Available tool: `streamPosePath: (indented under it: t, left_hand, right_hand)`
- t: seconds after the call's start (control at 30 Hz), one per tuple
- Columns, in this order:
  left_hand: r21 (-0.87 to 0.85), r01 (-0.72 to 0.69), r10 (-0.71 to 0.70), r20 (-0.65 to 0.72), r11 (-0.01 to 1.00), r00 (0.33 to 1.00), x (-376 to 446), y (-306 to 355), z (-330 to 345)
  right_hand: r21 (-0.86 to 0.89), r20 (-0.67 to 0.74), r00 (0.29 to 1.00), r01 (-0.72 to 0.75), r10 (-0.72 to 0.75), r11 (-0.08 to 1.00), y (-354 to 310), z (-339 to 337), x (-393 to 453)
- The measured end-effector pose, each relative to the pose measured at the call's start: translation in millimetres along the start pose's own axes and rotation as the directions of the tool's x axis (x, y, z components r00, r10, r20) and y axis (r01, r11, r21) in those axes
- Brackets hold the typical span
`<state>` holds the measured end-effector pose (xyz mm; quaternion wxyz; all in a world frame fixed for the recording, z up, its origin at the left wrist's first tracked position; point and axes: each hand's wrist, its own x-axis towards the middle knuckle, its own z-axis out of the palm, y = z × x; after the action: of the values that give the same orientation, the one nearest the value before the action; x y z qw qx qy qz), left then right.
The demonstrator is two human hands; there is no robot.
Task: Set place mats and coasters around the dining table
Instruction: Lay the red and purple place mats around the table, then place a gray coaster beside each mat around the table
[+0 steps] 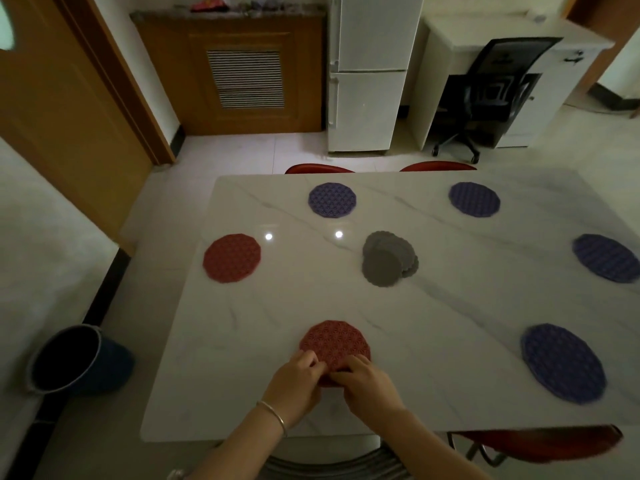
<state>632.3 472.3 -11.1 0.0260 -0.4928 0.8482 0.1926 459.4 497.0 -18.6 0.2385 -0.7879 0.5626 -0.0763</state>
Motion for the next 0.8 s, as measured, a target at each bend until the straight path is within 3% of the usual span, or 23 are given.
streamPosePath:
  t: [0.37, 0.5, 0.8]
  left_hand:
    - [0.093, -0.095, 0.094, 0.008, 0.991, 0.996, -16, 7, 8]
    - [0.13, -0.098, 0.094, 0.034, 0.987, 0.995, -20, 10, 14]
    - [0.17, -0.07, 0.064, 0.036, 0.983, 0.997, -13, 12, 15]
  right_hand:
    - [-0.003, 0.074, 0.997, -0.012, 0.012, 1.0, -3, 20, -8]
    - [-0.024, 0.146, 0.989, -0.037, 0.04, 0.999, -6, 23, -10]
    - [0.022, 0.153, 0.986, -0.075, 0.071, 0.997, -2, 14, -18]
